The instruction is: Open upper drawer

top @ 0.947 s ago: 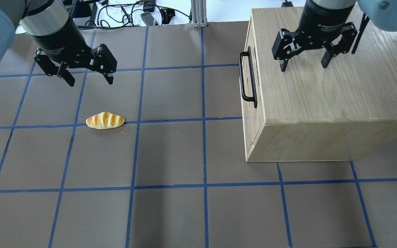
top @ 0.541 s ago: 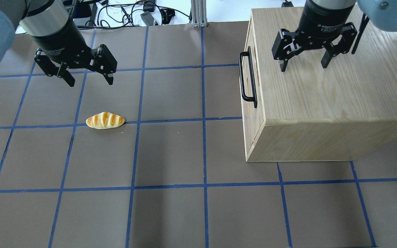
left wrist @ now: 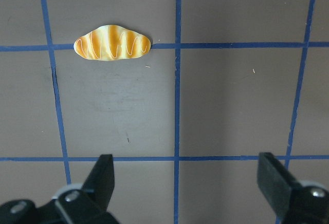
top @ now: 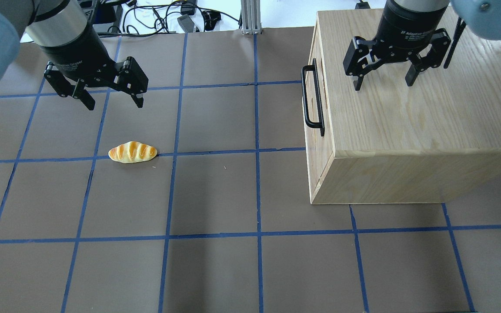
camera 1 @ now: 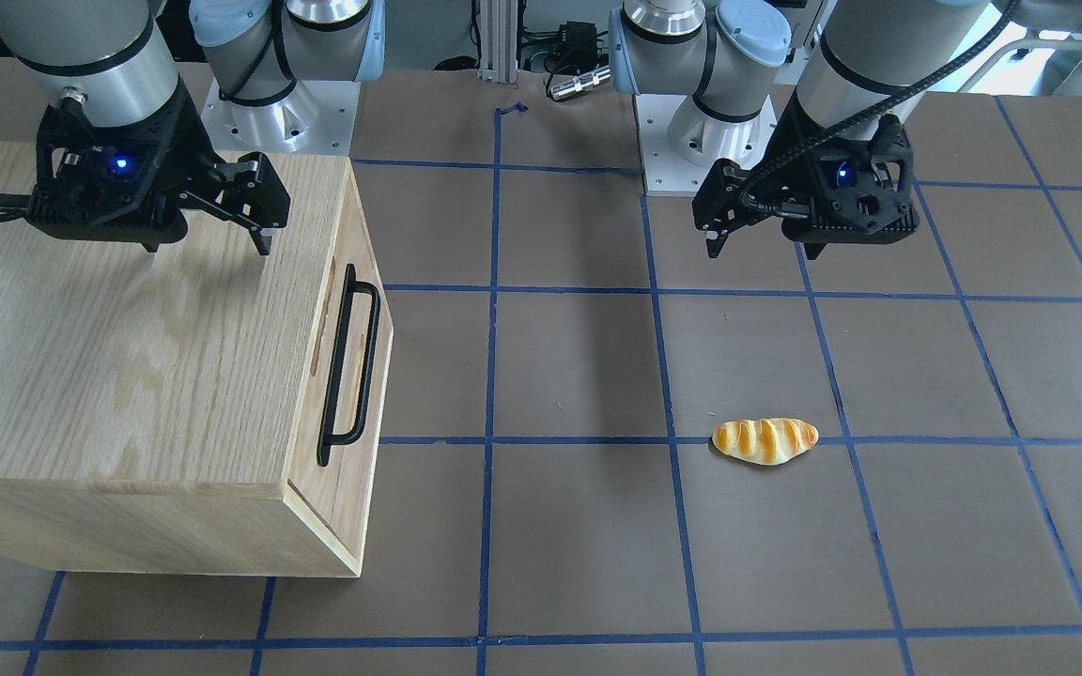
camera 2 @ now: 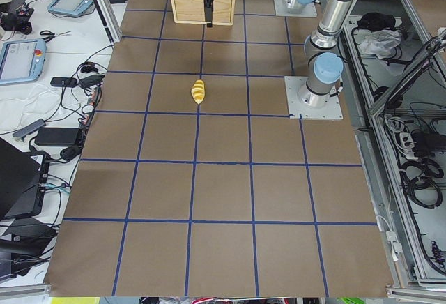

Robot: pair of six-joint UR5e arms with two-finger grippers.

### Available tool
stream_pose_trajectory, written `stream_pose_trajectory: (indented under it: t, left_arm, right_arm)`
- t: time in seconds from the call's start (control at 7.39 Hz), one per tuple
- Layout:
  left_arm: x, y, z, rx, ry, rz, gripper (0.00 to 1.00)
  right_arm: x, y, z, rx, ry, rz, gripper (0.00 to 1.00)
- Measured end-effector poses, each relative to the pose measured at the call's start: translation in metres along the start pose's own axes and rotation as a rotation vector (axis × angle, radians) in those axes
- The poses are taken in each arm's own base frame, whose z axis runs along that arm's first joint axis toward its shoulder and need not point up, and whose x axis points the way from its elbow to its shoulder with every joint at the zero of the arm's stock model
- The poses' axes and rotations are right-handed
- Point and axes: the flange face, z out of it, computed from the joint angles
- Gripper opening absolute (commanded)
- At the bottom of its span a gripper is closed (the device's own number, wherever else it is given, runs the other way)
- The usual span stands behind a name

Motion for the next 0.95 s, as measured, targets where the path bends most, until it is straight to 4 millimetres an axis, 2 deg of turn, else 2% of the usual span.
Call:
stream_pose_trajectory:
  t: [0.95]
  left_arm:
    - [0.0033, -0.0072, 0.0026, -0.006, 0.032, -0.01, 1.0]
  right_arm:
    - [0.0, 0.0, -0.0002, 0.0, 0.0, 0.001, 1.0]
